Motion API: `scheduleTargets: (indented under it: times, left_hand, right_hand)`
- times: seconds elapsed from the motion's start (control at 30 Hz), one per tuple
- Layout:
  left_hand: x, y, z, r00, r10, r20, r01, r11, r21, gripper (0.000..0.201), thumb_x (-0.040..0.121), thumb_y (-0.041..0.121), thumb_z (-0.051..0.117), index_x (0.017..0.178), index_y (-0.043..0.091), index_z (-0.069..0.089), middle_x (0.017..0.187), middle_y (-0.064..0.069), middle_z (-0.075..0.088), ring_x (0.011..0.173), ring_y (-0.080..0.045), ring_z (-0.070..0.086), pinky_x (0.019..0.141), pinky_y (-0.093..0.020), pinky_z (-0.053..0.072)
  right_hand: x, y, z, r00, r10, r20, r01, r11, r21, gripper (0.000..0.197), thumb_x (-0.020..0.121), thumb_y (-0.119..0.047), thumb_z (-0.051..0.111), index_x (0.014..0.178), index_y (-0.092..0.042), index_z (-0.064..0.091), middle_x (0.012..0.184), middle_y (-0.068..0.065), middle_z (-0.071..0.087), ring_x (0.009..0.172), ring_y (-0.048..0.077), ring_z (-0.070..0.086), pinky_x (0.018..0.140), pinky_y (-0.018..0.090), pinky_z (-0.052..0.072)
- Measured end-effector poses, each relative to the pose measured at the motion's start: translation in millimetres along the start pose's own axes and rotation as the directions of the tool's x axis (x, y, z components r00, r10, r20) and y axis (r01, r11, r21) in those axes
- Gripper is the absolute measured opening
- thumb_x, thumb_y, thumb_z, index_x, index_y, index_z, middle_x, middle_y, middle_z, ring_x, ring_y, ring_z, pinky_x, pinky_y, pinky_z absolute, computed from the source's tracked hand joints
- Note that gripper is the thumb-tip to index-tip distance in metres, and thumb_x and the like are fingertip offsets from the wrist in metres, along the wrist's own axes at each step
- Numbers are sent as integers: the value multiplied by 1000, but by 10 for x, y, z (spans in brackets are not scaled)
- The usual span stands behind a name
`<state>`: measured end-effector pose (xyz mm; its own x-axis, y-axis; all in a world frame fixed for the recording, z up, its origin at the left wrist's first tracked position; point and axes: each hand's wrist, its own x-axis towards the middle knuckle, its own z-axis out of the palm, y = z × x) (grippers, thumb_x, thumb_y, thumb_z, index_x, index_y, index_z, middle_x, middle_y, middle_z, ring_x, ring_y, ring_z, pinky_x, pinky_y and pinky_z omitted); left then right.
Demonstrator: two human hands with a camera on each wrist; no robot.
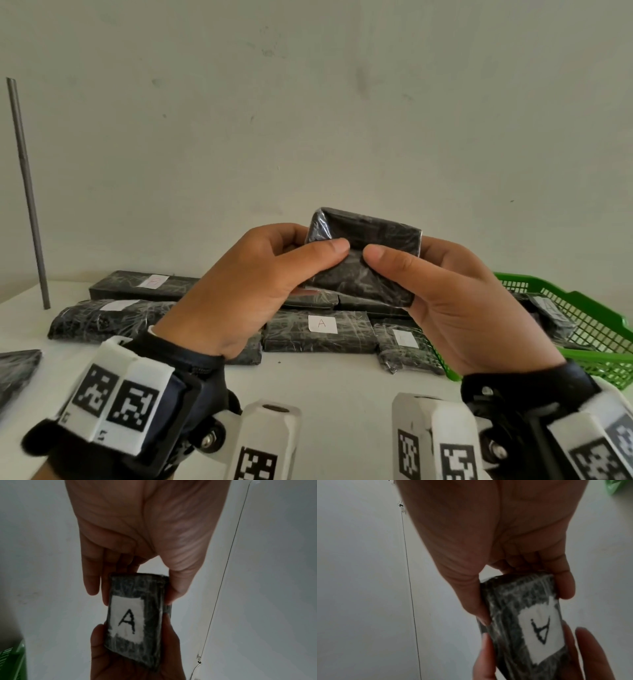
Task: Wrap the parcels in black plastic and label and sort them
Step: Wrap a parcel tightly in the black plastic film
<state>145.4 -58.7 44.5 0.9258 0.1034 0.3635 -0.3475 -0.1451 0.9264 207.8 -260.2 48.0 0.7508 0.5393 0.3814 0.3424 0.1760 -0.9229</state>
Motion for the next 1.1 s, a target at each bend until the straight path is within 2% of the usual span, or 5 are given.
scheduleTargets:
  times: [0.2, 0.4, 0.6, 0.83, 1.1]
  left_hand:
    - [27, -25, 87, 997, -70, -44, 64, 988, -139, 49, 80, 43, 84, 102, 0, 76, 99, -14, 79, 95, -23, 77, 86, -35, 64]
    - [-1, 22, 98, 995, -97, -12, 92, 972, -217, 50, 67, 44, 71, 92, 1, 77, 95, -17, 79, 88, -21, 77, 78, -30, 64]
    - [7, 7, 77, 996, -91, -11, 86, 975, -205, 47, 81, 44, 82, 97, 1, 76, 98, -14, 79, 93, -21, 77, 83, -32, 64]
    - [10, -4, 93, 997, -34, -64, 21, 981, -192, 56, 66, 44, 72, 104, 3, 75, 97, -9, 80, 92, -16, 77, 81, -32, 64]
    - [22, -53, 75, 1000, 11, -9, -13, 986, -168, 41, 80, 39, 87, 112, 16, 76, 111, -6, 79, 106, -19, 76, 91, -29, 60]
  right_hand:
    - [27, 46, 18, 999, 19, -28, -19, 1000, 0, 38, 87, -39, 72, 107, -7, 80, 110, 15, 80, 111, 33, 75, 111, 57, 49]
    - [40, 33, 50, 998, 31, -59, -28, 999, 41, 44, 85, -37, 82, 102, 3, 76, 105, 21, 79, 105, 40, 75, 87, 42, 59]
    - [34, 17, 55, 997, 6, -74, -2, 999, 51, 45, 90, -38, 76, 105, 4, 76, 106, 22, 78, 104, 36, 76, 96, 50, 59]
    - [24, 32, 42, 997, -9, -75, 12, 999, 42, 38, 91, -38, 75, 108, -3, 78, 112, 17, 79, 113, 35, 74, 112, 58, 47]
    - [24, 22, -34, 996, -54, -72, 54, 999, -2, 41, 80, -31, 81, 115, -11, 77, 114, 13, 79, 111, 33, 75, 109, 55, 51]
